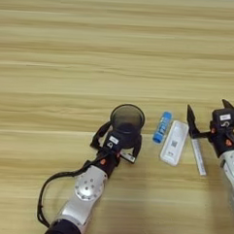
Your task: Move the objects on the table
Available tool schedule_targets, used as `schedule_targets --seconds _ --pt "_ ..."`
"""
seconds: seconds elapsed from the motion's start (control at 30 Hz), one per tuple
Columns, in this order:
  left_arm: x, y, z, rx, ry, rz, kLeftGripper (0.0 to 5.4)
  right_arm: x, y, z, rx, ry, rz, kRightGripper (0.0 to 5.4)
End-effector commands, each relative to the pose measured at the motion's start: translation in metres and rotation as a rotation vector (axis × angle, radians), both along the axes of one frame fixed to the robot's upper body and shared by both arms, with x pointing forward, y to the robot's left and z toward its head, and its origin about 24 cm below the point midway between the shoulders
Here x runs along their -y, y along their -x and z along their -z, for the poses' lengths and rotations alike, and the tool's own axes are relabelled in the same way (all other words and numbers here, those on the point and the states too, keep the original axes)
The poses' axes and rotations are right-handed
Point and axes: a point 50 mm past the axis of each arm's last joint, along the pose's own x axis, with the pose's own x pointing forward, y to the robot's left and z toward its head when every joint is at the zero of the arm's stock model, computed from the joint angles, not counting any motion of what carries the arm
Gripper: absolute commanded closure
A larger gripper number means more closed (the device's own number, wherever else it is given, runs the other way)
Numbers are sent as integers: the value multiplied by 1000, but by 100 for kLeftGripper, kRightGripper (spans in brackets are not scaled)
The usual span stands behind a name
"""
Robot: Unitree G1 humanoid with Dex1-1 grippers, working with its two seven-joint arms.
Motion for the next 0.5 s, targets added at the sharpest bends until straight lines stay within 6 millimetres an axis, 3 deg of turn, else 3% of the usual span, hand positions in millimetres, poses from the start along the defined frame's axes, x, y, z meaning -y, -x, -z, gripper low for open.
schedule_targets --seconds 0.03,0.5 --pt "-3 3 2 -18 -13 -3 1 0 0 -1 7 6 2 0" --pt "-4 20 2 -35 -28 32 1 0 0 -1 8 5 3 0"
